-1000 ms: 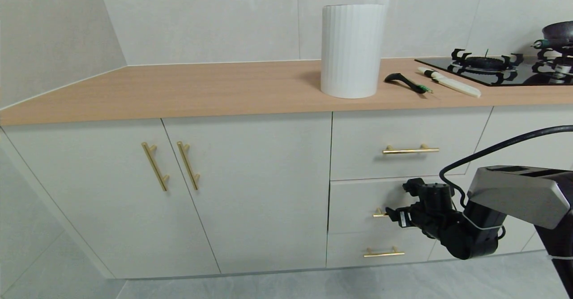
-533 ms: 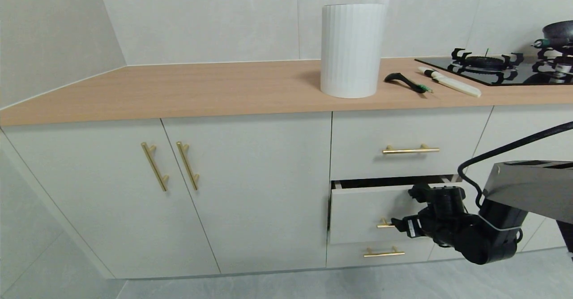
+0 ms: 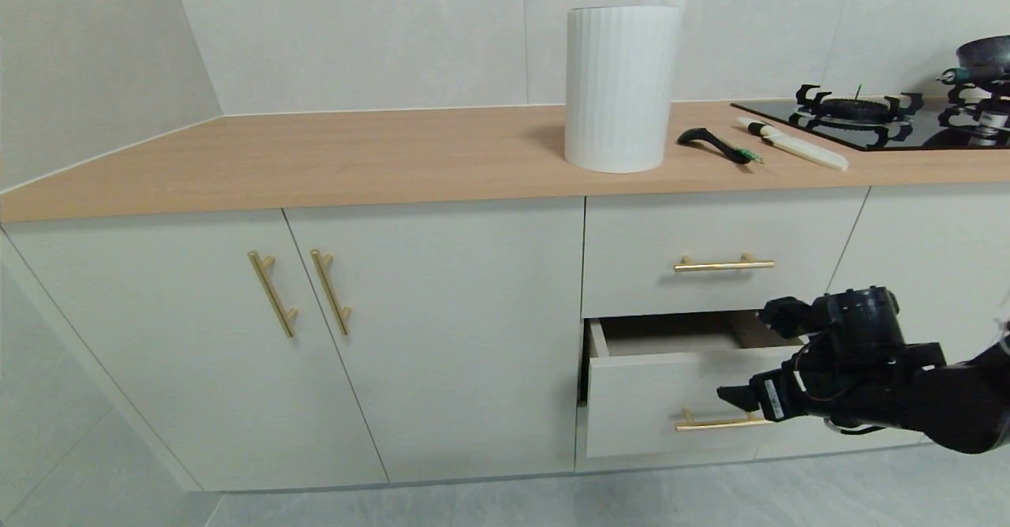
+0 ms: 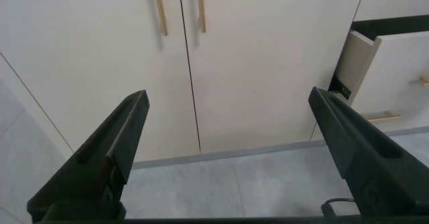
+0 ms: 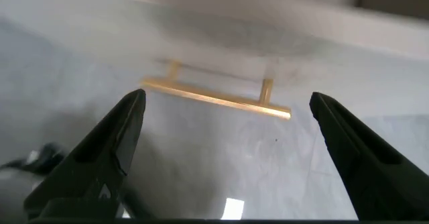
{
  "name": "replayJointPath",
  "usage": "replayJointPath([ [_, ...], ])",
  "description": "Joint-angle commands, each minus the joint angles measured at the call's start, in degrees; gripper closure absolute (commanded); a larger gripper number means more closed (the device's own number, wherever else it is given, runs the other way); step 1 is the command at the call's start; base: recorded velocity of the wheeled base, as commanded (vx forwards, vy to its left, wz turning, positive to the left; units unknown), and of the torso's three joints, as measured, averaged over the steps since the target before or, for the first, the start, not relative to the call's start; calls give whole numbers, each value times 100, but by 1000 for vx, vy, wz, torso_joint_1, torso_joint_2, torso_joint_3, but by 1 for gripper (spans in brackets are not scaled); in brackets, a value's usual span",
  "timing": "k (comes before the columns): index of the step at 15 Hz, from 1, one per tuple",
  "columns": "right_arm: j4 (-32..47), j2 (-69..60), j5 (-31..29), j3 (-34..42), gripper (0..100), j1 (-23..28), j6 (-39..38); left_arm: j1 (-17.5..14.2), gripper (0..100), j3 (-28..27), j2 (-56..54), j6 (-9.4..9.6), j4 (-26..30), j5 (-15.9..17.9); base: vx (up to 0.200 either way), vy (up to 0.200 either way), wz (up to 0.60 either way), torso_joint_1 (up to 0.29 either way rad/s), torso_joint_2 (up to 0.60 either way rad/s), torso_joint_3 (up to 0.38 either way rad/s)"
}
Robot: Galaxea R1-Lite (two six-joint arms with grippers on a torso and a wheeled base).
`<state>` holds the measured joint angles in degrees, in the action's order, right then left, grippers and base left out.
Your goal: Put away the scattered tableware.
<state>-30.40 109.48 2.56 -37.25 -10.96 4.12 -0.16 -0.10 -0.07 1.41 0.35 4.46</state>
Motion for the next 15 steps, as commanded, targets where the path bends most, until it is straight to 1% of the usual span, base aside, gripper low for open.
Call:
replayJointPath([
  [1, 368, -1096, 16, -309, 0, -249, 1, -2, 0, 1, 7, -1, 0, 2, 0, 0, 0, 0, 0, 0],
  [3, 527, -735, -36, -880, 0, -240, -8, -2, 0, 1, 7, -1, 0, 2, 0, 0, 0, 0, 0, 0],
  [5, 562, -296, -142, -1214, 0, -240, -25, -2, 0, 1, 7, -1, 9, 2, 0, 0, 0, 0, 0, 0],
  [7, 509, 170, -485, -1311, 0, -258, -25, -2, 0, 1, 7, -1, 0, 2, 0, 0, 0, 0, 0, 0],
  [10, 500, 513, -546, -1478, 0, -266, -52, -2, 0, 1, 7, -1, 0, 2, 0, 0, 0, 0, 0, 0],
  [13, 509, 873, -581, -1891, 0, -337, -799, -2, 0, 1, 7, -1, 0, 2, 0, 0, 0, 0, 0, 0],
  [15, 500, 1137, -731, -1996, 0, -337, -834, -2, 0, 1, 7, -1, 0, 2, 0, 0, 0, 0, 0, 0],
])
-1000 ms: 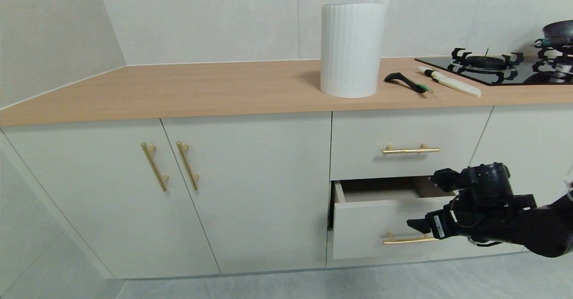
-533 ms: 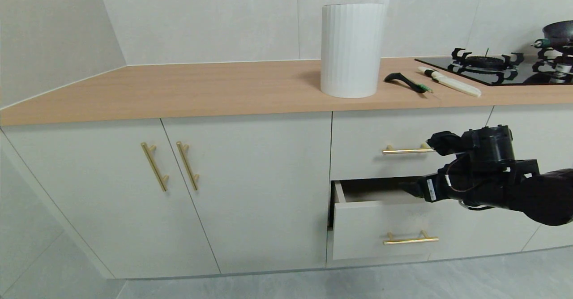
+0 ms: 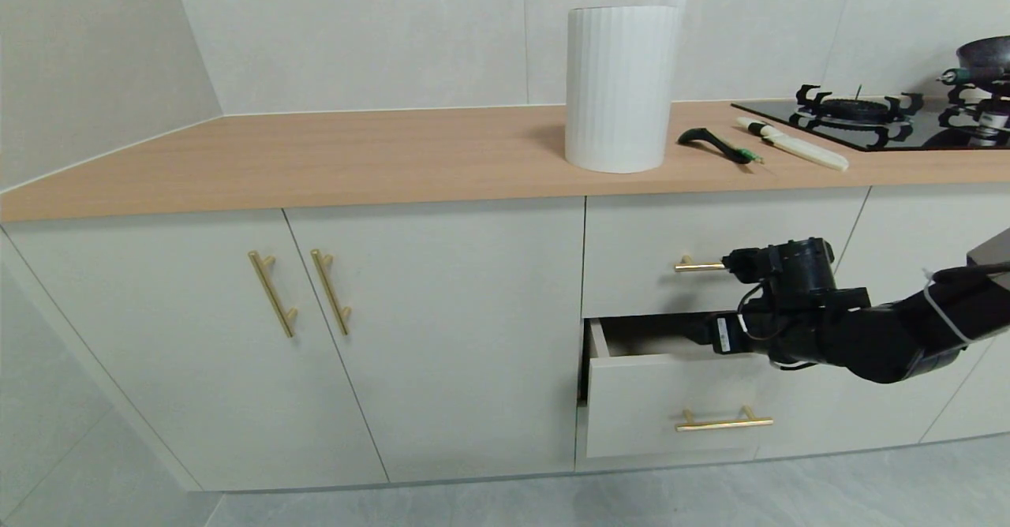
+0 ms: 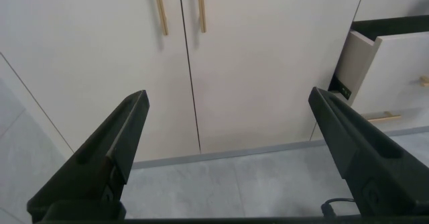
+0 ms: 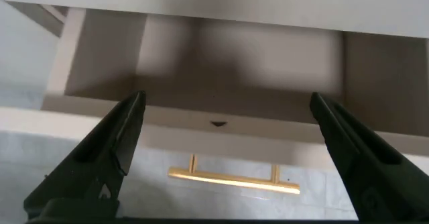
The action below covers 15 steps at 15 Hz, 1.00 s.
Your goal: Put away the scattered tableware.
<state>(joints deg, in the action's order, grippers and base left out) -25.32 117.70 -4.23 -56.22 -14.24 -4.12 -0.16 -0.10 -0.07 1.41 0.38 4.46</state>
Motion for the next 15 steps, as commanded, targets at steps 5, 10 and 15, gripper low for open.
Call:
replayJointPath([
  [5, -8, 552, -263, -161, 0, -35, -36, -2, 0, 1, 7, -1, -3, 2, 0, 0, 0, 0, 0, 0],
  [10, -8, 359, -377, 270, 0, -35, -36, -2, 0, 1, 7, -1, -3, 2, 0, 0, 0, 0, 0, 0],
  [15, -8, -371, -394, 885, 0, -70, -19, -2, 0, 1, 7, -1, -3, 2, 0, 0, 0, 0, 0, 0],
])
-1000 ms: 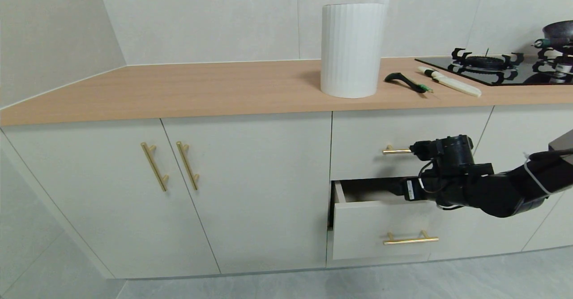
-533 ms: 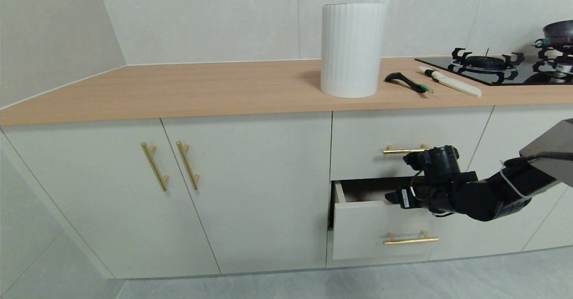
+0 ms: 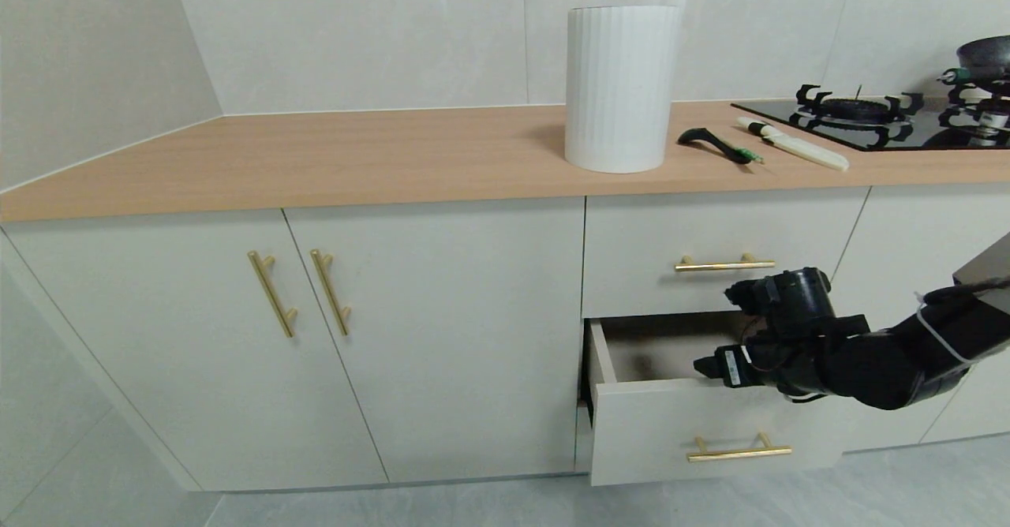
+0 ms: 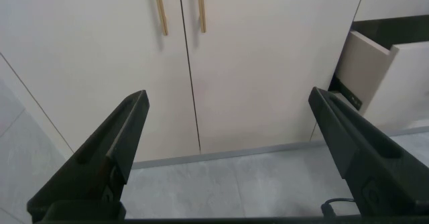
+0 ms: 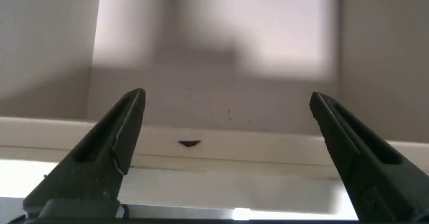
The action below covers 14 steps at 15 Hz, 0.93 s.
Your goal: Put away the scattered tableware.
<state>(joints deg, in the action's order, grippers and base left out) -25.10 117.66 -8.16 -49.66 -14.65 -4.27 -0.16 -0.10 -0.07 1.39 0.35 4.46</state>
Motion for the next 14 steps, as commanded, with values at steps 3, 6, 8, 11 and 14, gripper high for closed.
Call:
replayJointPath([
  [3, -30, -842, -37, 950, 0, -90, -13, -2, 0, 1, 7, 2, 0, 2, 0, 0, 0, 0, 0, 0],
  [6, -30, -1193, -37, 1495, 0, -99, -13, -2, 0, 1, 7, 2, 0, 2, 0, 0, 0, 0, 0, 0],
  [8, -30, -1413, -37, 1723, 0, -99, -13, -2, 0, 1, 7, 2, 0, 2, 0, 0, 0, 0, 0, 0],
  [11, -30, -1905, -134, 2339, 0, -328, -22, -2, 0, 1, 7, 2, 0, 2, 0, 0, 0, 0, 0, 0],
  [14, -30, -2468, -318, 2901, 0, -644, -22, -2, 0, 1, 7, 2, 0, 2, 0, 0, 0, 0, 0, 0],
])
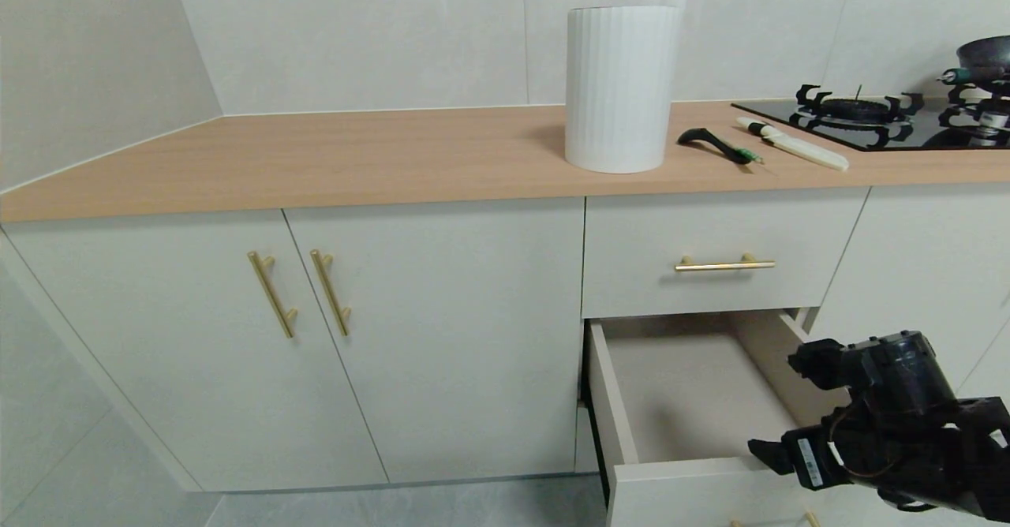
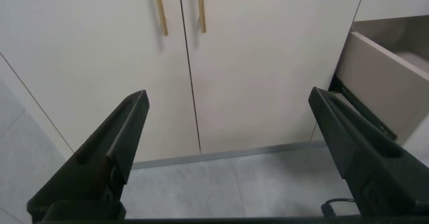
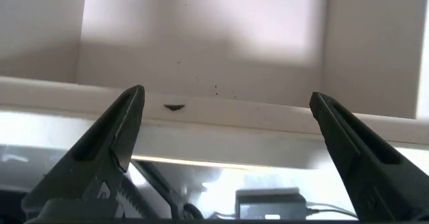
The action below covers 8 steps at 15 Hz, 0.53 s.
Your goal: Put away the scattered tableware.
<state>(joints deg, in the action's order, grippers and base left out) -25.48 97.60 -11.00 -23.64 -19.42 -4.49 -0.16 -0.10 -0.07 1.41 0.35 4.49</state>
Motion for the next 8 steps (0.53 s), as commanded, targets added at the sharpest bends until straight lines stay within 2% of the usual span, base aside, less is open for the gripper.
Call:
replayJointPath([
  [1, 25, -663, -34, 448, 0, -264, 9, -2, 0, 1, 7, -1, 0, 0, 0, 0, 0, 0, 0, 0],
  [4, 87, -1023, -43, 887, 0, -563, 18, -2, 0, 1, 7, -1, 0, 0, 0, 0, 0, 0, 0, 0],
  [8, 87, -1111, -122, 1300, 0, -607, 9, -2, 0, 1, 7, -1, 0, 0, 0, 0, 0, 0, 0, 0],
])
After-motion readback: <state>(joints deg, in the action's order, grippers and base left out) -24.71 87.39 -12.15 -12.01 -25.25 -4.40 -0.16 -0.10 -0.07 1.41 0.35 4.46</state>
